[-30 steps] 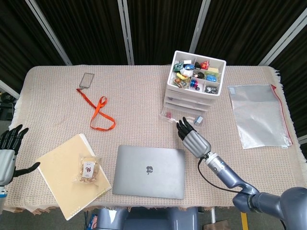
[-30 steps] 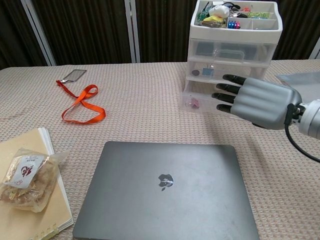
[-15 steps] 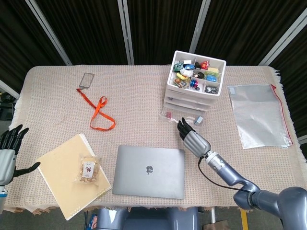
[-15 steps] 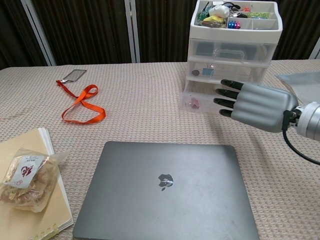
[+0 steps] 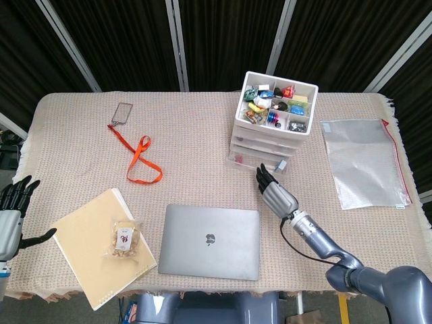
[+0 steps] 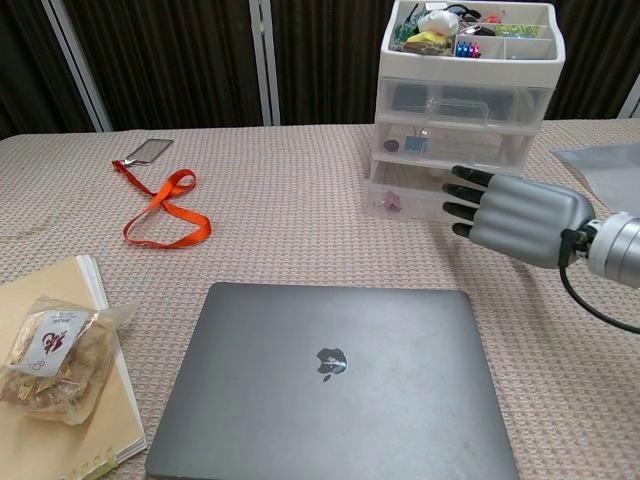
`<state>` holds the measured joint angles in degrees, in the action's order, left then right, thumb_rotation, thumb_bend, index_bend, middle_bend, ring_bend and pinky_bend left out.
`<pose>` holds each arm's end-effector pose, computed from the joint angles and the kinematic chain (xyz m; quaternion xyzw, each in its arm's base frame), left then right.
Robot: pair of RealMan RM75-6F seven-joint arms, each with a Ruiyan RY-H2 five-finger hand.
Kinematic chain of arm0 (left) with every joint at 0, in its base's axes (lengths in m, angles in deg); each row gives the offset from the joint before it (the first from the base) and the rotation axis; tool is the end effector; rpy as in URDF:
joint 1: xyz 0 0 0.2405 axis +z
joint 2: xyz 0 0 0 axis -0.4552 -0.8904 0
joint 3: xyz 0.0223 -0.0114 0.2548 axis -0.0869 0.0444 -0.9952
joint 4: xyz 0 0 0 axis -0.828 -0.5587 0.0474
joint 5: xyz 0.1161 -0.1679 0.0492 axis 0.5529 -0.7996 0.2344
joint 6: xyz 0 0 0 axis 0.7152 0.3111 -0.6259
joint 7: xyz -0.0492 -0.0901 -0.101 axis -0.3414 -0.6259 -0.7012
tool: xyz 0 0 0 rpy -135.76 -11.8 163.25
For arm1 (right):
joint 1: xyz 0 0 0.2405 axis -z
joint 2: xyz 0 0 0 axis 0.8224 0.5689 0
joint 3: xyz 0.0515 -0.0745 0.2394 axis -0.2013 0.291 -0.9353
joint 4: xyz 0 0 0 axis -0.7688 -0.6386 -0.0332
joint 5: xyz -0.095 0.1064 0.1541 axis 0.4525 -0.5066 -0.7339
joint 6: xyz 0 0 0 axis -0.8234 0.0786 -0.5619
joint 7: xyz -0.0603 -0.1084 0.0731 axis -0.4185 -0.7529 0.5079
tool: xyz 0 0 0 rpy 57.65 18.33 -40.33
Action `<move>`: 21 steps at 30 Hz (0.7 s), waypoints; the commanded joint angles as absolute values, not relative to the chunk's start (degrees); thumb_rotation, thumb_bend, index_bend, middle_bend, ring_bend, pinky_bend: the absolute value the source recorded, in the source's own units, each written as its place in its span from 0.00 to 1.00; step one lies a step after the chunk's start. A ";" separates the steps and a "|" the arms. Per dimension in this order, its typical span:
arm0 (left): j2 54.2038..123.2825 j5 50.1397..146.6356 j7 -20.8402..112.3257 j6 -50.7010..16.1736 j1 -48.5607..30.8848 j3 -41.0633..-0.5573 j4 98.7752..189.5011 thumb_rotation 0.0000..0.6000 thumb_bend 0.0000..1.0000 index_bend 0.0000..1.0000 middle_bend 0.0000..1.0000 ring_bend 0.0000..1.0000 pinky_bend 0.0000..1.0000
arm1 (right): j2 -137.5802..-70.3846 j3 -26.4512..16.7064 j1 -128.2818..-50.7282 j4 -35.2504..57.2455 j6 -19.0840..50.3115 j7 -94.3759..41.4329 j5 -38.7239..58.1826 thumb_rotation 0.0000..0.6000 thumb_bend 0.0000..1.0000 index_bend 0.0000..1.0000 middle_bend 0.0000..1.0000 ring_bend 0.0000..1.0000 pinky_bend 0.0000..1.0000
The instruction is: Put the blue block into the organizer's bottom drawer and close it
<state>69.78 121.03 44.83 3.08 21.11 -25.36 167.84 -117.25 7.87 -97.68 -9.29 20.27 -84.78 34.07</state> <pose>-0.2976 0.1885 0.1553 -0.5724 -0.4124 -0.4132 0.5758 -0.2176 -0.3523 -0.0377 0.8353 0.1792 0.1044 0.5091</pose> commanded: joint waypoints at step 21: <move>69.33 120.76 44.09 2.61 21.07 -25.36 168.36 1.00 0.15 0.08 0.00 0.00 0.00 | -123.45 1.78 -98.28 -19.76 24.51 -85.70 27.87 1.00 0.26 0.26 0.13 0.00 0.03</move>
<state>69.34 120.76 44.10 2.61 21.08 -25.36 168.37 -123.26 1.92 -98.19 -19.54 24.39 -85.63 27.98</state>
